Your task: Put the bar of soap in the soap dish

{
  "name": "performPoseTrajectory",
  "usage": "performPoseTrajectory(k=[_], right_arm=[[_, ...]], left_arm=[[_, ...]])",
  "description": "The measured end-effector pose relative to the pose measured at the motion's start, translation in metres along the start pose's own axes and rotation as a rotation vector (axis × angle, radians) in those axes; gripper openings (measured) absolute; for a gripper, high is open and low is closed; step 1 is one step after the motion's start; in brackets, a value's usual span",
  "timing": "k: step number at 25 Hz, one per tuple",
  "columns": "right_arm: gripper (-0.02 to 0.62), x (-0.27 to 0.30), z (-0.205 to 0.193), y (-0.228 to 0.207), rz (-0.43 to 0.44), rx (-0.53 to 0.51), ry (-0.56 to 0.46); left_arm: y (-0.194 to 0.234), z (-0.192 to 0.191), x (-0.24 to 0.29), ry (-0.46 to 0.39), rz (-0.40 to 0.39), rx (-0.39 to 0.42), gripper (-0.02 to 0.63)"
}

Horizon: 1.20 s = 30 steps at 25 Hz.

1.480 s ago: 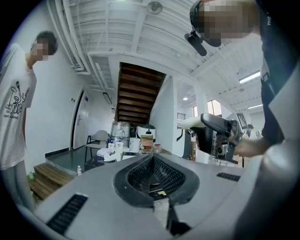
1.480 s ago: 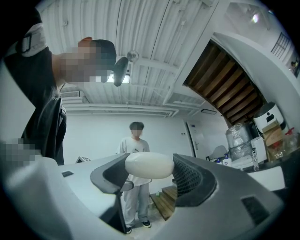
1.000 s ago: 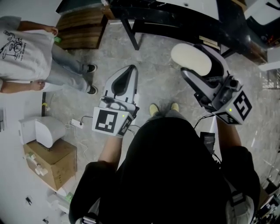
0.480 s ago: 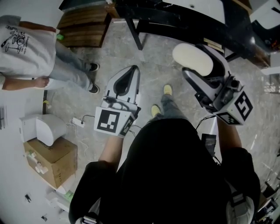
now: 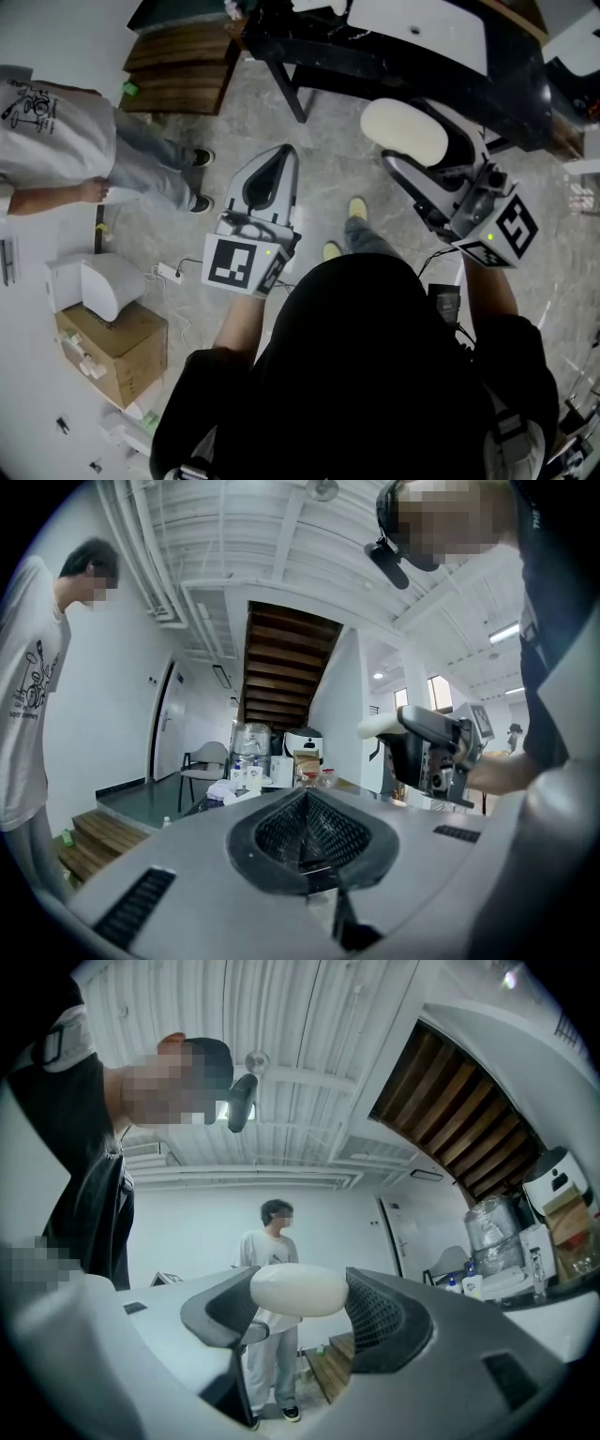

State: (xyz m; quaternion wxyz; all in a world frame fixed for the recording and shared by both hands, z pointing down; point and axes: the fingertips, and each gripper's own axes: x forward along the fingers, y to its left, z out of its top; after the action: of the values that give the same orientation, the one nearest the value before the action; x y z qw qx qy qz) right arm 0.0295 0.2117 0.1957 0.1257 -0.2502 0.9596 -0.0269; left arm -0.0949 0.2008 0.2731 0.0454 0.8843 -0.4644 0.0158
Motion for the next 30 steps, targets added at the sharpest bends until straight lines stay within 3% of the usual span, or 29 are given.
performPoseTrajectory(k=[15,30], right_arm=[[0.281,0.012,-0.002,-0.086,0.050,0.019,-0.008],[0.281,0.017,-0.004,-0.113,0.061,0.037,-0.007]], left_arm=[[0.016,0.009,0.086,0.013,0.048,0.023,0.003],[0.022,0.009,0.106,0.032,0.070,0.027,0.003]])
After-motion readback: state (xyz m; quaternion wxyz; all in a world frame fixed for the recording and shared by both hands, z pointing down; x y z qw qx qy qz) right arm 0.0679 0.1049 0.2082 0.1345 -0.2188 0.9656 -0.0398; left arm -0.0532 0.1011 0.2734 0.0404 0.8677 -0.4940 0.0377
